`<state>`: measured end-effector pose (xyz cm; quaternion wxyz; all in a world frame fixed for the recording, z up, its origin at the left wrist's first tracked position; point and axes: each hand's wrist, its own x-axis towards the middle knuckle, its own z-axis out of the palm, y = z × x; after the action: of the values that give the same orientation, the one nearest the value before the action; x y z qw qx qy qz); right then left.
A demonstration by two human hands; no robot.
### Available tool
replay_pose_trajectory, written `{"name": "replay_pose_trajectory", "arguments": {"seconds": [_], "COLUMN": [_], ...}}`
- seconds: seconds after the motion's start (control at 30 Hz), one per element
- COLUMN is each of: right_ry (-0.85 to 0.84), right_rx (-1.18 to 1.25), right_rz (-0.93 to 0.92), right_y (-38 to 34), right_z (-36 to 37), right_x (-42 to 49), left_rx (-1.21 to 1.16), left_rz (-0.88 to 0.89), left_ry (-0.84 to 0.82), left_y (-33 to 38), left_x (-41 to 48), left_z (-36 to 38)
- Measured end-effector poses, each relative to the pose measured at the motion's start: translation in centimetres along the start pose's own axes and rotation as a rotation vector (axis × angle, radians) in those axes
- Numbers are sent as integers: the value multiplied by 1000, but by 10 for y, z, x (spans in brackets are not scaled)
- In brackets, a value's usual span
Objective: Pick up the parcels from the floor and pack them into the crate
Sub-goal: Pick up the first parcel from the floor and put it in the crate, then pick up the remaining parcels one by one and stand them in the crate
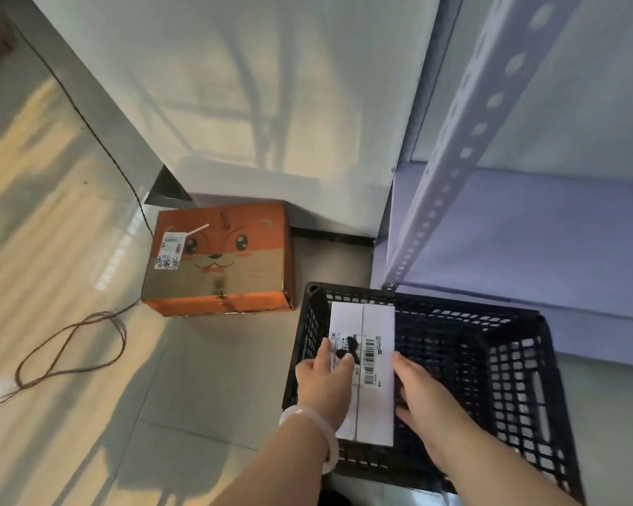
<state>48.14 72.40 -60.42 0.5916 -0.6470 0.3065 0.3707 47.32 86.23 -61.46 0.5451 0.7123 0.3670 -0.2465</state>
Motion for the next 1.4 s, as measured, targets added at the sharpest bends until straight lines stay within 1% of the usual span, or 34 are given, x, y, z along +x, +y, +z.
{"name": "replay_pose_trajectory", "arguments": {"seconds": [0.07,0.13,0.23,0.3,0.37,0.43,0.53,0.67,0.8,0.9,1.0,1.07,1.17,1.27,1.3,1.37,1.4], "right_ry": [3,23,51,82,91,72,9,-38,-24,4,57,96,197,327,362,444,495], "right_rx": [23,36,41,25,-9,-63,-91,-127,-30,10,-11,-33,-30,91,146,230,259], "right_rz": [37,66,120,169,196,186,159,182,153,83,47,17,-56,-151,-168,-199,-224], "right_y": [9,20,33,37,40,44,53,55,68,78,64,46,11,-22,-31,-39,-38], "right_z": [9,12,16,18,22,25,31,35,23,3,-29,-56,-98,-137,-149,-172,-186], "right_x": [30,58,95,115,130,142,150,164,161,136,95,57,-18,-103,-134,-196,-223], "left_rx": [16,51,89,107,106,86,93,78,81,115,136,138,178,250,312,516,626], "left_rz": [-30,-48,-24,-21,-79,-133,-131,-143,-111,-69,-25,-1,78,235,303,442,544], "left_ry": [19,0,-23,1,54,90,122,122,106,78,28,-59,-189,-309,-351,-404,-449], "left_y": [-12,-25,-42,-53,-61,-67,-72,-77,-80,-72,-52,-27,32,99,120,159,175], "left_x": [33,62,93,108,115,120,128,135,128,107,71,37,-26,-96,-118,-171,-201], "left_z": [7,18,31,41,48,51,53,51,47,46,53,60,72,88,97,114,122]}}
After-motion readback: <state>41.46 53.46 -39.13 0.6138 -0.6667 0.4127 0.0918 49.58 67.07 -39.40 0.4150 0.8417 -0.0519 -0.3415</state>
